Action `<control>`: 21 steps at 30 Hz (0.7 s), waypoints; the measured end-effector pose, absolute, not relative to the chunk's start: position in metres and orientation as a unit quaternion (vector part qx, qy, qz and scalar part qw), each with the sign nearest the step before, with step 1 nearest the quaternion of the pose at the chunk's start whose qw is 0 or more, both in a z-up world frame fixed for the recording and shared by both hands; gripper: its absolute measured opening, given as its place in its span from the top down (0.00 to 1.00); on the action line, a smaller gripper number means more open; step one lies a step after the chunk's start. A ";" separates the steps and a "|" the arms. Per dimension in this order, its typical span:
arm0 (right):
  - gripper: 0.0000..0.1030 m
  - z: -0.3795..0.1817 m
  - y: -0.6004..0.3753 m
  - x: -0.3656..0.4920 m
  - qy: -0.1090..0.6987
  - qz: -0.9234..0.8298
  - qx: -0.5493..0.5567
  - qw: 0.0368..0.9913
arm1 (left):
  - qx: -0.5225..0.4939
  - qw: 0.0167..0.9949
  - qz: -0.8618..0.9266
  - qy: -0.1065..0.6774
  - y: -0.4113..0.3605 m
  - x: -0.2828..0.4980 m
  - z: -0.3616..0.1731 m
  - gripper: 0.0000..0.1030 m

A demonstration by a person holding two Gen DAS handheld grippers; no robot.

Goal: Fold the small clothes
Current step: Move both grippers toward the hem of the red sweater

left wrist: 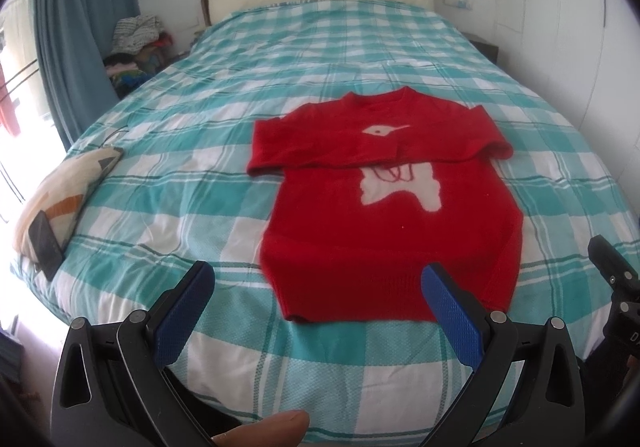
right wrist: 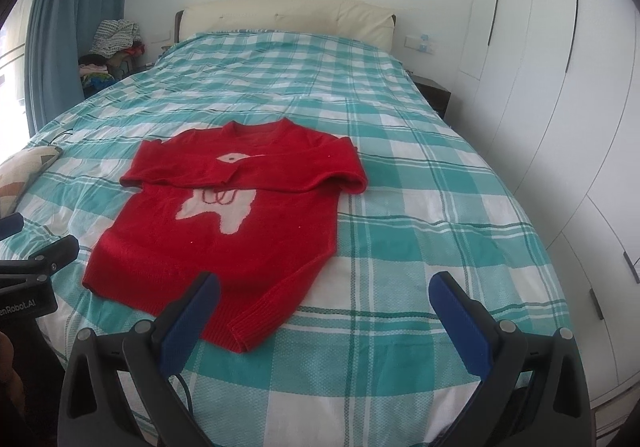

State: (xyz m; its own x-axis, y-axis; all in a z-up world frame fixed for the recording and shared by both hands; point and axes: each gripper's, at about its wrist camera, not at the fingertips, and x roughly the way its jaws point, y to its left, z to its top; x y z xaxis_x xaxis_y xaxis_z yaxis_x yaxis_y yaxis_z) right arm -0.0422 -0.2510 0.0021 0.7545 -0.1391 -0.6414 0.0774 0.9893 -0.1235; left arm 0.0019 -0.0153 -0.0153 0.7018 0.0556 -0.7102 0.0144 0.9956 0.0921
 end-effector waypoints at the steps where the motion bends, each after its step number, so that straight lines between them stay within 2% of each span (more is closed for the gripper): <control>1: 0.00 0.002 -0.251 -0.042 0.346 -0.059 -0.045 0.935 | 0.045 0.921 0.013 0.386 -0.014 0.002 -0.015 0.00; 21: 0.00 -0.001 -0.250 -0.042 0.348 -0.064 -0.053 0.934 | 0.040 0.914 0.012 0.403 -0.010 0.004 -0.024 0.00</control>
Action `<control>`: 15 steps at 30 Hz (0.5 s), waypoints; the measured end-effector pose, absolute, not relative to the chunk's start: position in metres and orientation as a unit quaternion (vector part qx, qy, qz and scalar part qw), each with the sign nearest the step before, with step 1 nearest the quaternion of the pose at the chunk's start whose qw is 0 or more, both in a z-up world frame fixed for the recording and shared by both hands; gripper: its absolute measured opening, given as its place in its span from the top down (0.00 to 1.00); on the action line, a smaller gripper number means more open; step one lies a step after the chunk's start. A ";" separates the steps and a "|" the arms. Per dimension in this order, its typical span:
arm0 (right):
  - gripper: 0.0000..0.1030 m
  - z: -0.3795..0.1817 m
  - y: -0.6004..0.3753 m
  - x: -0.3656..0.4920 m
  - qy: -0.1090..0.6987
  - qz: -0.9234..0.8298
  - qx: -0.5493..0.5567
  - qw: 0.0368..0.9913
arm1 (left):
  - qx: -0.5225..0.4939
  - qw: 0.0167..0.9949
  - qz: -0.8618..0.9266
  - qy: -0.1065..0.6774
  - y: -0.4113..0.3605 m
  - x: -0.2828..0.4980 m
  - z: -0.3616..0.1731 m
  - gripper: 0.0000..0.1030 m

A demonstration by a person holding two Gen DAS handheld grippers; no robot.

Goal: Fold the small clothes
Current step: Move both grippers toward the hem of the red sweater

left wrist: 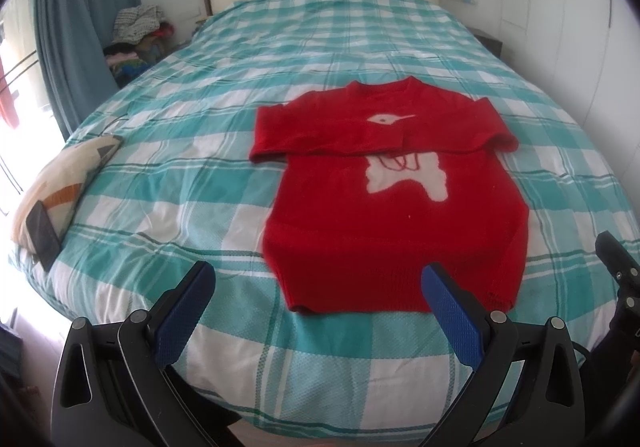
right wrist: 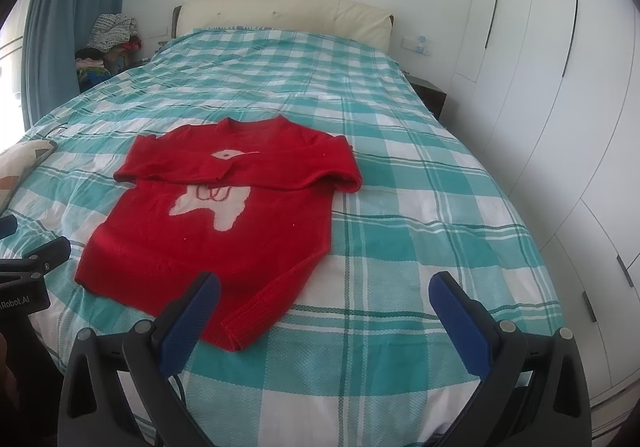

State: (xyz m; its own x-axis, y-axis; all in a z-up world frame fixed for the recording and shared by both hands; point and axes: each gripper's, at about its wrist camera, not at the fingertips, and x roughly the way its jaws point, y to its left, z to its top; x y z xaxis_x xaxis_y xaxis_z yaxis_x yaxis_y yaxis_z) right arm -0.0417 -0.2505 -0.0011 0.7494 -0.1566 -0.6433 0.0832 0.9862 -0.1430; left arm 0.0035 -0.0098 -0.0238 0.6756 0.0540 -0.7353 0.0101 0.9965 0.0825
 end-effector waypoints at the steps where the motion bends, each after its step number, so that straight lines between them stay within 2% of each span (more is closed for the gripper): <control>1: 0.00 -0.001 -0.250 -0.042 0.348 -0.065 -0.053 0.934 | 0.040 0.914 0.012 0.402 -0.010 0.003 -0.024 0.00; 15: 0.00 -0.004 -0.254 -0.044 0.350 -0.064 -0.053 0.933 | 0.049 0.913 0.003 0.405 -0.011 0.005 -0.027 0.00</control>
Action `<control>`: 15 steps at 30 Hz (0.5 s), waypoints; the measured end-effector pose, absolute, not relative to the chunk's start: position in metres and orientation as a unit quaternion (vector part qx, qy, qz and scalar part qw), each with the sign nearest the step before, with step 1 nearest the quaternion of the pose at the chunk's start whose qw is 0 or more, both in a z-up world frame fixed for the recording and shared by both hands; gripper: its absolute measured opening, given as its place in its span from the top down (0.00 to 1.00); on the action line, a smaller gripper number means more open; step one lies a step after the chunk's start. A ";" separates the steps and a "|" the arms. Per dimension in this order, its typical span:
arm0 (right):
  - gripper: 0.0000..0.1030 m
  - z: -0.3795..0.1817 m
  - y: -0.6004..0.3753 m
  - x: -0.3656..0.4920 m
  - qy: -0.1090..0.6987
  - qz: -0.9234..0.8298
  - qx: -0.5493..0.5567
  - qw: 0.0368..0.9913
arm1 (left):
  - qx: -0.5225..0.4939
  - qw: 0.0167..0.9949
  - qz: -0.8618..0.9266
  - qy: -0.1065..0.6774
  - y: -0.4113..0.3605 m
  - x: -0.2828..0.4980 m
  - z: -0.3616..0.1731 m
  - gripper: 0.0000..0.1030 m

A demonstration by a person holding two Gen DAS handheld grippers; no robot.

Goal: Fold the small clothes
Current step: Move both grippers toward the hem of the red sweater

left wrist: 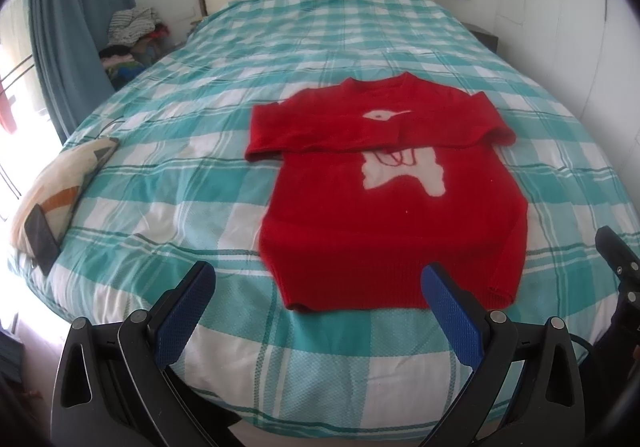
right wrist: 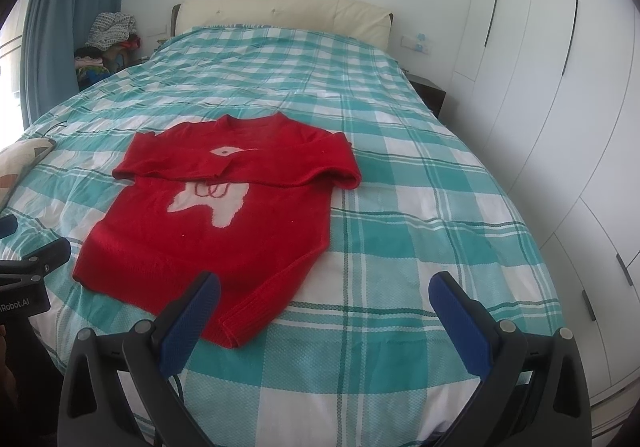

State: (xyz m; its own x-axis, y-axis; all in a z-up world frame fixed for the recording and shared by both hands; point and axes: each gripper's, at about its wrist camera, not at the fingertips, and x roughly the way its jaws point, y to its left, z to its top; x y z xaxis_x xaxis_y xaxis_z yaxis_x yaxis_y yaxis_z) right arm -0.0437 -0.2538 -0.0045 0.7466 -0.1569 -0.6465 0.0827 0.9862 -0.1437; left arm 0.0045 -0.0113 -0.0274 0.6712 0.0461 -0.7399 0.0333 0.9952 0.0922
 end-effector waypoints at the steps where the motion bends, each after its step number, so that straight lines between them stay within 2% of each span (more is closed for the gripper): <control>1: 0.00 -0.005 -0.254 -0.043 0.350 -0.063 -0.053 0.933 | 0.054 0.912 0.002 0.406 -0.009 0.006 -0.027 0.00; 9: 0.00 -0.014 -0.295 -0.039 0.358 -0.094 -0.058 0.927 | -0.007 0.895 0.037 0.444 0.075 0.030 -0.045 0.00; 15: 0.00 -0.055 -0.293 -0.023 0.405 0.000 0.022 0.914 | -0.034 0.867 -0.001 0.497 0.076 0.053 -0.096 0.01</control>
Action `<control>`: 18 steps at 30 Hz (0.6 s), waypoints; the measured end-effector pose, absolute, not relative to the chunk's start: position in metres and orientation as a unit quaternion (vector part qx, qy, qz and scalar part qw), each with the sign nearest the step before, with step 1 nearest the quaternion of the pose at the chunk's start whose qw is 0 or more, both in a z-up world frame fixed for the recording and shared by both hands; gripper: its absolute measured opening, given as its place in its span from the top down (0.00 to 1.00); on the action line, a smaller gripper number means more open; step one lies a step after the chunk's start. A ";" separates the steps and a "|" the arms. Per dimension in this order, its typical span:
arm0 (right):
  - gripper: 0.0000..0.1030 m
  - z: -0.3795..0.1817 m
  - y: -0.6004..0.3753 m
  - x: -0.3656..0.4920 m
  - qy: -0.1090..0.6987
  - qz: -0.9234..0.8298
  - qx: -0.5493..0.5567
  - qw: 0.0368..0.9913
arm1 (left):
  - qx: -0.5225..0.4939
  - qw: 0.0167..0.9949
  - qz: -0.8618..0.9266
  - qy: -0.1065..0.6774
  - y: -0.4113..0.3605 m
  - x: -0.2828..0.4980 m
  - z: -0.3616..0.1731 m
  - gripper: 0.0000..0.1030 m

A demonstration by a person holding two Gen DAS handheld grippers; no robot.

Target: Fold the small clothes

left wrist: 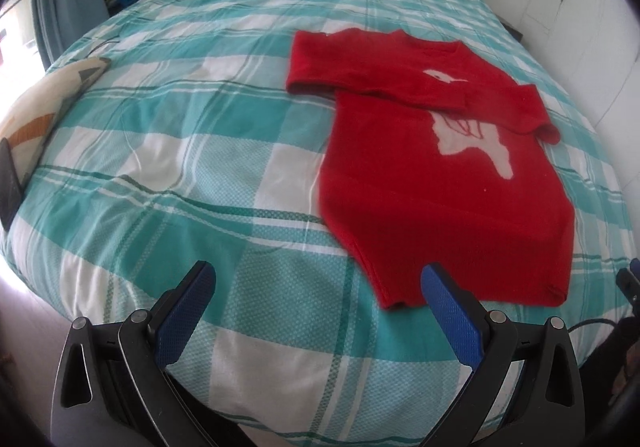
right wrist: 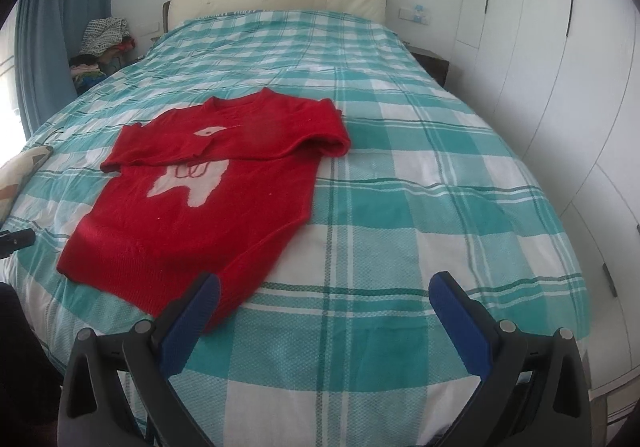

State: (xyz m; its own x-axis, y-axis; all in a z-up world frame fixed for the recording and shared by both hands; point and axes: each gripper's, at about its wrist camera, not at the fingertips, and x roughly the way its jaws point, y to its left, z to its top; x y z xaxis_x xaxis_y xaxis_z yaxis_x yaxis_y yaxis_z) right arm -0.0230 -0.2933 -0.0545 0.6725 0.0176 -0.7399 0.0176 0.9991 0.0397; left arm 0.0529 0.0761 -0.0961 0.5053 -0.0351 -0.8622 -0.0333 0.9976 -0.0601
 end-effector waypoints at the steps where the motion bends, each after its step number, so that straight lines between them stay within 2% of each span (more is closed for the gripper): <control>1: 0.00 -0.063 -0.288 -0.019 0.413 0.022 0.030 0.910 | -0.030 0.862 0.005 0.506 0.073 0.057 -0.105 0.01; 3: 0.00 -0.080 -0.269 -0.013 0.427 0.044 0.027 0.903 | -0.025 0.857 0.007 0.515 0.067 0.062 -0.120 0.03; 5: 0.01 -0.093 -0.252 -0.003 0.434 0.062 0.022 0.899 | -0.029 0.850 0.002 0.526 0.063 0.066 -0.131 0.14; 6: 0.01 -0.098 -0.246 0.003 0.436 0.066 0.026 0.897 | -0.033 0.848 -0.001 0.529 0.060 0.067 -0.135 0.24; 8: 0.02 -0.109 -0.239 0.016 0.446 0.074 0.037 0.891 | -0.029 0.853 0.000 0.522 0.056 0.066 -0.136 0.30; 9: 0.05 -0.114 -0.237 0.022 0.452 0.074 0.039 0.888 | -0.027 0.855 -0.002 0.518 0.055 0.064 -0.134 0.42; 10: 0.22 -0.118 -0.237 0.027 0.459 0.068 0.034 0.885 | -0.031 0.856 -0.012 0.516 0.054 0.063 -0.132 0.60; 11: 0.40 -0.124 -0.239 0.031 0.470 0.061 0.029 0.880 | -0.040 0.855 -0.025 0.517 0.055 0.062 -0.131 0.68; 12: 0.46 -0.129 -0.243 0.031 0.480 0.056 0.029 0.875 | -0.049 0.853 -0.035 0.519 0.057 0.061 -0.131 0.84; 13: 0.53 -0.131 -0.251 0.030 0.489 0.054 0.036 0.870 | -0.056 0.850 -0.042 0.521 0.059 0.060 -0.130 0.90; 15: 0.55 -0.122 -0.270 0.015 0.487 0.038 0.046 0.871 | -0.066 0.851 -0.047 0.518 0.065 0.057 -0.125 0.91; 18: 0.55 -0.076 -0.290 -0.031 0.413 0.001 -0.024 0.911 | -0.071 0.854 -0.049 0.513 0.070 0.053 -0.121 0.92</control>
